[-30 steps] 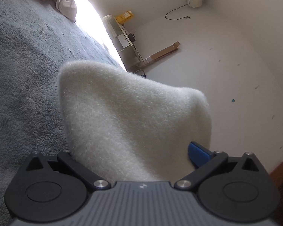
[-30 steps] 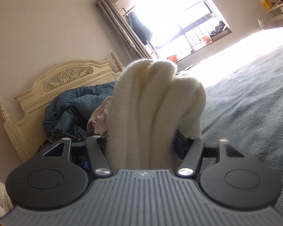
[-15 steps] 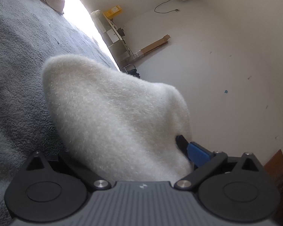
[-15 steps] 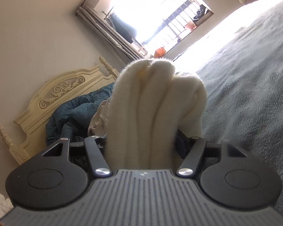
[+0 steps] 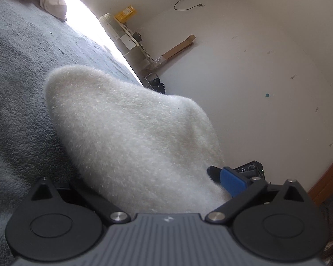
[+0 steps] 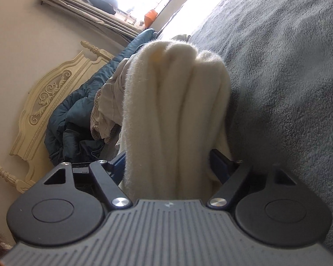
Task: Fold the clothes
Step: 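Hold the lifted folded sweater up with both grippers, rolling them sideways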
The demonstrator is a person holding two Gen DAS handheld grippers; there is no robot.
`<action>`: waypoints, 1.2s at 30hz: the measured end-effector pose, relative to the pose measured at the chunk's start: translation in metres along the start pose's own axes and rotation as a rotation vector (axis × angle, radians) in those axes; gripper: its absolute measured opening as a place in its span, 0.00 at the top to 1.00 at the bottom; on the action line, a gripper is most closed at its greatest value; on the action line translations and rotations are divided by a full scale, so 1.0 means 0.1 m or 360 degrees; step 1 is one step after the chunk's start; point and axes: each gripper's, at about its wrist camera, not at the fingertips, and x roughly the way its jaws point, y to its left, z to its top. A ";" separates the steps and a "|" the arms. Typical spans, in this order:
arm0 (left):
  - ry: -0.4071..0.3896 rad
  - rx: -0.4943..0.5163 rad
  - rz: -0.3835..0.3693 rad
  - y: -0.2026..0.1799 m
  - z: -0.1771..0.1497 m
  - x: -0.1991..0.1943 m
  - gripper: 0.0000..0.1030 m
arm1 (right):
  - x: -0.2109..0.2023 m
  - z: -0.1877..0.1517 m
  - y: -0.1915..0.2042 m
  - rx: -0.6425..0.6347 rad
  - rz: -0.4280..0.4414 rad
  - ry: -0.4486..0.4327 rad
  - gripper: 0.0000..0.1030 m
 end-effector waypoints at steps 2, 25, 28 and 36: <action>0.0002 0.0020 0.0024 -0.03 -0.02 0.00 0.02 | 0.13 0.02 -0.03 0.0063 0.0003 0.0053 0.21; 0.0048 -0.0307 0.0652 -0.42 0.12 -0.04 0.16 | 0.31 -0.08 0.13 -0.0001 -0.0209 0.0013 0.31; 0.0040 -0.0301 0.0647 -0.43 0.12 -0.04 0.16 | 0.31 -0.04 0.11 -0.0003 -0.0206 0.0043 0.30; 0.0007 -0.0255 0.0630 -0.46 0.04 -0.11 0.16 | 0.33 -0.04 0.14 -0.0031 -0.0210 0.0046 0.30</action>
